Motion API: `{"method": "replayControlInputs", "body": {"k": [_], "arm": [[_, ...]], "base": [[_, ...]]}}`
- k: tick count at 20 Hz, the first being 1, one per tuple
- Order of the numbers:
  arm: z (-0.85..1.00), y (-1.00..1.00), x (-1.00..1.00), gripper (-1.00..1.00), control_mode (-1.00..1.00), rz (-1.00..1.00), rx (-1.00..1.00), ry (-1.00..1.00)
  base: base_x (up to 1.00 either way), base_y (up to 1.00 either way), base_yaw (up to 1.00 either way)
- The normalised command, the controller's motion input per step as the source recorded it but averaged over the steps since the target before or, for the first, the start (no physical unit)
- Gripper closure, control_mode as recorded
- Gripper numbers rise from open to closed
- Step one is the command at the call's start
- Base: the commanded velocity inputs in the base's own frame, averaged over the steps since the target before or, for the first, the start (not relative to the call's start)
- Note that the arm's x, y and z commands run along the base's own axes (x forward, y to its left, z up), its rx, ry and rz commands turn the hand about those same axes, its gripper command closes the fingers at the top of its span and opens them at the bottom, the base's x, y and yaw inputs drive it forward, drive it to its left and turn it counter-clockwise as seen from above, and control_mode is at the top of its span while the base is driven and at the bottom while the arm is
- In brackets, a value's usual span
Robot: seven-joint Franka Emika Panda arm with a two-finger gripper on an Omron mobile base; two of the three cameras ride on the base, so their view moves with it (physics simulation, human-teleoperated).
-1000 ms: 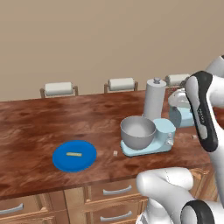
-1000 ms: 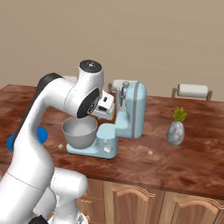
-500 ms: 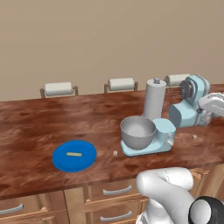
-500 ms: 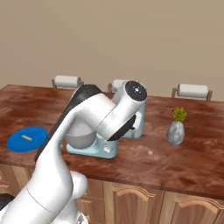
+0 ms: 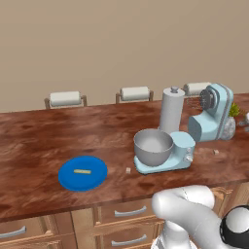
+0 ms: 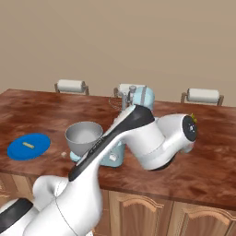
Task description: Add butter and sugar cubes to the stand mixer bowl and then turn on the stand mixer to begin making frosting.
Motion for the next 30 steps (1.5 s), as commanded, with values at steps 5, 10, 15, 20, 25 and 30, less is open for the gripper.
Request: {"method": "replayControlInputs", "body": {"k": [5, 10, 15, 20, 25, 30], "arm": [[-0.07, -0.52, 0.0, -1.0, -1.0, 0.26, 0.11, -0.19], [-0.12, -0.44, 0.0, -1.0, -1.0, 0.23, 0.01, -0.14], [-0.18, -0.26, 0.0, -1.0, -1.0, 0.16, -0.07, -0.13], [-0.36, -0.04, 0.0, -1.0, -1.0, 0.11, -0.11, -0.17], [-0.45, 0.01, 0.02, -1.0, -1.0, 0.02, -0.09, -0.14], [-0.42, 0.12, 0.25, -1.0, -1.0, 0.0, -0.01, -0.02]], "base": [[0.0, 0.0, 0.0], [0.0, 0.0, 0.0], [0.0, 0.0, 0.0], [0.0, 0.0, 0.0], [0.0, 0.0, 0.0], [0.0, 0.0, 0.0]]}}
